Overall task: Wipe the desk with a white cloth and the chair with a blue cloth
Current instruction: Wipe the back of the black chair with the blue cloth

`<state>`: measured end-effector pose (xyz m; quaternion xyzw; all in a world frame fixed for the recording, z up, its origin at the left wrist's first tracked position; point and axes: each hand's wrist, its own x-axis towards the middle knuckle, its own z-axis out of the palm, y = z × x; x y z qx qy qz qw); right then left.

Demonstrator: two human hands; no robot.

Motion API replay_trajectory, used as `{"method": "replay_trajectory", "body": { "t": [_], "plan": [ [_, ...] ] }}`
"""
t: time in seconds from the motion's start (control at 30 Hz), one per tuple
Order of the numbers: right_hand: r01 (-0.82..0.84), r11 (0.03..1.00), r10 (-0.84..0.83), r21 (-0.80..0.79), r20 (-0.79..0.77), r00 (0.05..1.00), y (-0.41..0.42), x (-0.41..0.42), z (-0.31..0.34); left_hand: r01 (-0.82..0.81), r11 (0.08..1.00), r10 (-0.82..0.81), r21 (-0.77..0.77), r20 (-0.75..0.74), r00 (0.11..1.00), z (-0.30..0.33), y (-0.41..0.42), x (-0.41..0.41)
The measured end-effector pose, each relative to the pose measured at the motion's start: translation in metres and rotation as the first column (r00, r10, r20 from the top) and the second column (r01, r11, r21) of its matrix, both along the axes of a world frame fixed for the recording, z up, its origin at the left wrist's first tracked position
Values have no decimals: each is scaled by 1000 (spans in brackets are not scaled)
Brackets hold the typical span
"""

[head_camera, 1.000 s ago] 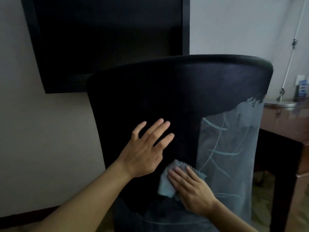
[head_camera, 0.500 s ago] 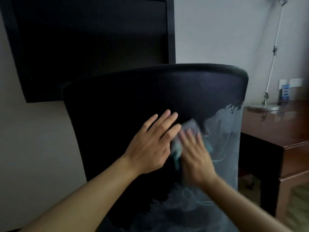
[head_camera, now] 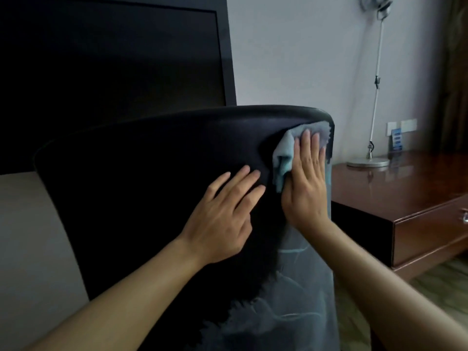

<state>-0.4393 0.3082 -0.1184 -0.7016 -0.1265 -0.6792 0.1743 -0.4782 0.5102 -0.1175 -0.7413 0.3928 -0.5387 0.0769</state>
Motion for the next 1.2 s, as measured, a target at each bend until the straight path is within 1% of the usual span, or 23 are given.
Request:
{"method": "replay_trajectory", "body": {
  "t": [0.07, 0.13, 0.17, 0.2, 0.23, 0.27, 0.33, 0.4, 0.53, 0.57, 0.6, 0.63, 0.7, 0.73, 0.8, 0.87, 0.93, 1.0, 1.03, 1.07, 1.13, 1.17, 1.2],
  "plan": [
    [-41, 991, 48, 126, -59, 997, 12, 2, -45, 13, 1000, -13, 7, 17, 1000, 3, -11, 2],
    [-60, 963, 103, 263, -150, 983, 35, -6, -118, 6, 1000, -7, 20, 32, 999, 3, -21, 4],
    [-53, 958, 110, 281, -190, 976, 48, -12, -157, -2, 999, 1, 36, 34, 999, 1, -25, 4],
    [-46, 966, 103, 254, -216, 971, 58, -18, -191, -15, 998, 13, 55, 33, 999, -2, -29, 5],
    [-38, 974, 89, 222, -227, 970, 64, -22, -214, -33, 997, 31, 74, 32, 999, -4, -31, 6],
    [-31, 973, 88, 229, -244, 966, 67, -23, -222, -52, 995, 49, 86, 36, 998, -5, -33, 7],
    [-4, 934, 116, 356, -295, 948, 63, -19, -193, -79, 993, 75, 93, 45, 996, -3, -35, 9],
    [6, 885, 143, 466, -285, 948, 54, -15, -132, -86, 990, 80, 109, 52, 995, -2, -34, 13],
    [-31, 841, 139, 539, -160, 977, 7, 1, 7, -109, 982, 99, 155, 68, 993, -1, -29, 18],
    [-55, 833, 159, 551, -143, 977, -3, 6, 26, -110, 982, 101, 154, 68, 993, -1, -29, 19],
    [-81, 826, 182, 558, -128, 975, -10, 9, 32, -112, 982, 102, 154, 68, 992, -2, -29, 20],
    [-105, 823, 202, 558, -115, 973, -12, 11, 26, -114, 982, 104, 153, 73, 992, -2, -30, 20],
    [-109, 794, 218, 598, -113, 969, -7, 16, -23, -111, 984, 100, 140, 85, 991, -2, -31, 20],
    [-84, 752, 229, 654, -140, 963, 0, 17, -61, -107, 985, 96, 136, 85, 992, -2, -31, 20],
    [11, 637, 302, 771, -262, 917, 22, 7, -144, -96, 986, 87, 137, 70, 994, -3, -32, 19],
    [97, 563, 371, 821, -356, 858, 44, -8, -204, -91, 985, 83, 149, 58, 995, -3, -32, 18],
    [151, 504, 408, 850, -388, 826, 55, -17, -220, -80, 983, 74, 167, 44, 996, -1, -31, 19],
    [165, 445, 404, 880, -362, 840, 51, -13, -190, -64, 982, 60, 175, 28, 998, 1, -31, 19],
    [159, 464, 380, 872, -358, 853, 45, -10, -167, -59, 983, 55, 173, 26, 998, 2, -31, 20],
    [144, 522, 341, 841, -361, 868, 39, -6, -139, -52, 984, 48, 171, 27, 998, 2, -32, 20],
    [71, 685, 267, 725, -341, 902, 26, 0, -76, -37, 985, 35, 167, 15, 999, 2, -33, 19],
    [33, 739, 248, 673, -317, 916, 20, 2, -49, -35, 985, 36, 169, 1, 999, 0, -33, 18],
    [5, 772, 231, 635, -288, 929, 14, 5, -26, -35, 984, 38, 174, -11, 999, 0, -33, 18]
  ]
}}
